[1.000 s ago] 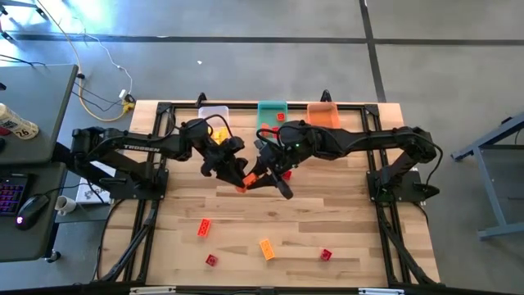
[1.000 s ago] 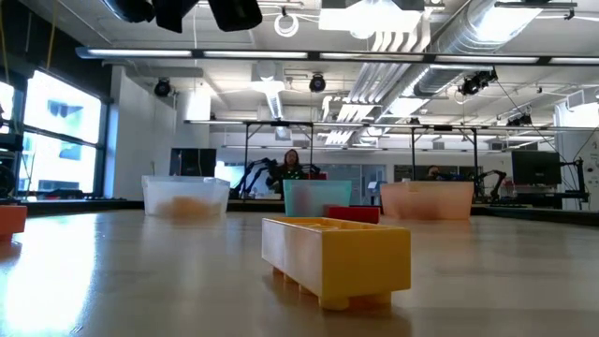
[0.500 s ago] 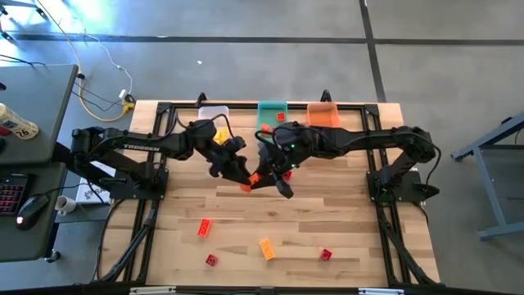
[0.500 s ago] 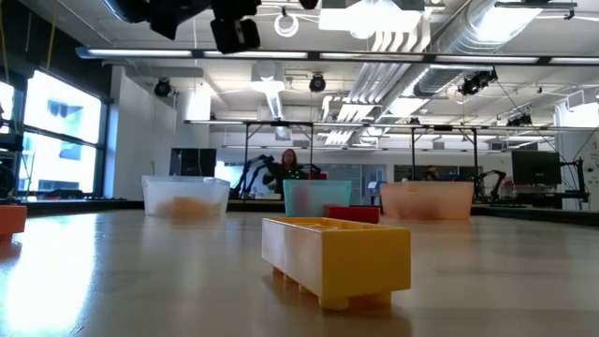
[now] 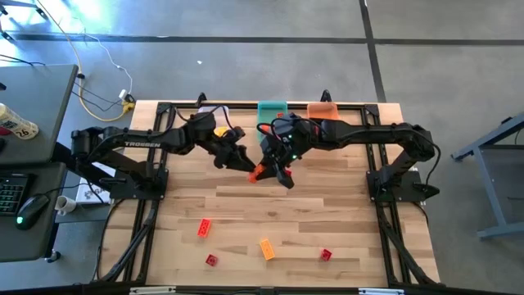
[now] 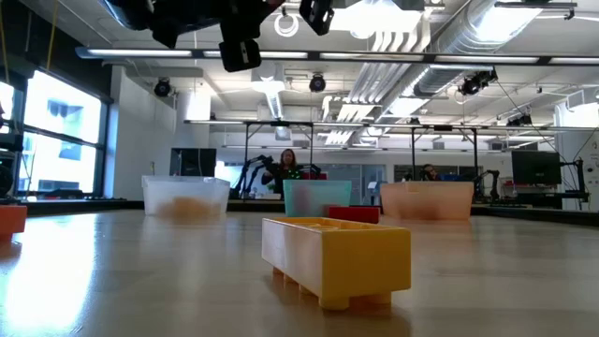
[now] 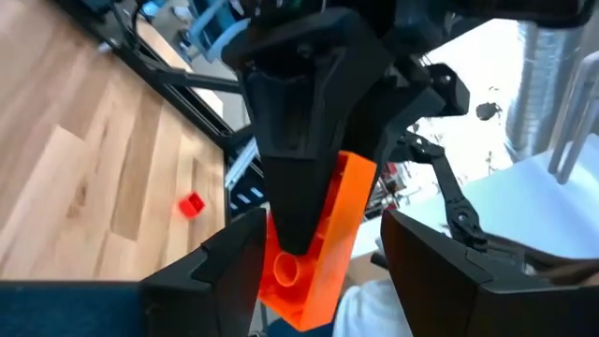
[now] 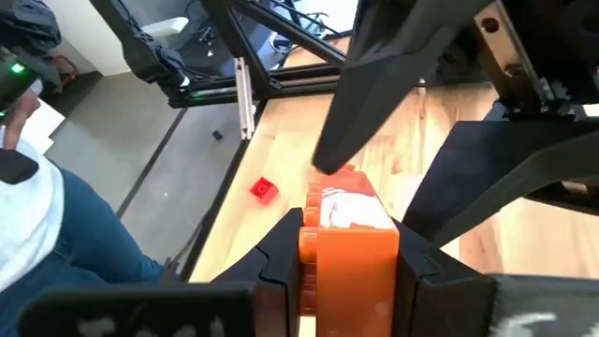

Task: Sort & place blocks by color
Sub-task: Put the top orange game piece into the blue bin

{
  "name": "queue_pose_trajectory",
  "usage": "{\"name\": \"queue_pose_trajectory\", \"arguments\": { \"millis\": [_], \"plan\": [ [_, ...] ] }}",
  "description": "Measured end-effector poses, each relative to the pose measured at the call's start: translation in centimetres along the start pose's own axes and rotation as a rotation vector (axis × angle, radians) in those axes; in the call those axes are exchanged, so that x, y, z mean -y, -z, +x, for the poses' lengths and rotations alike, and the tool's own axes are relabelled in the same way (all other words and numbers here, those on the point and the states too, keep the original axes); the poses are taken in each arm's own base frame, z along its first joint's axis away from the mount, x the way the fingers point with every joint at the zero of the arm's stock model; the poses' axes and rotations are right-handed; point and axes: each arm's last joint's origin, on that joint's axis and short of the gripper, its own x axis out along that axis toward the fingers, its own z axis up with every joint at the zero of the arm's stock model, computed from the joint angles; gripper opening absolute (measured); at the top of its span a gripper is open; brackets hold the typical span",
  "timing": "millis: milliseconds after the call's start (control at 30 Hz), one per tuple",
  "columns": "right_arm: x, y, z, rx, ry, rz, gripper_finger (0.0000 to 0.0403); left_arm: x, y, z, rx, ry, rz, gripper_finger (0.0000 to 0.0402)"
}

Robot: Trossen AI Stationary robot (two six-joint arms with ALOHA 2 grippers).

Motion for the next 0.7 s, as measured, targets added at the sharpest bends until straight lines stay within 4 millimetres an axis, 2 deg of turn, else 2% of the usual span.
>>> {"name": "queue_pose_trajectory", "arguments": {
  "millis": [367,700],
  "plan": [
    [1.9,0.9,-1.0,-0.079,0.082,0.055,0.0071,-1.0,-1.5,-1.7,0.078,-0.046,0.011,0.02],
    [3.8,1.7,-2.0,-0.163,0.326,0.055,0.0073,-1.9,-1.9,-2.3,0.142,-0.139,0.03,0.02]
  ]
}}
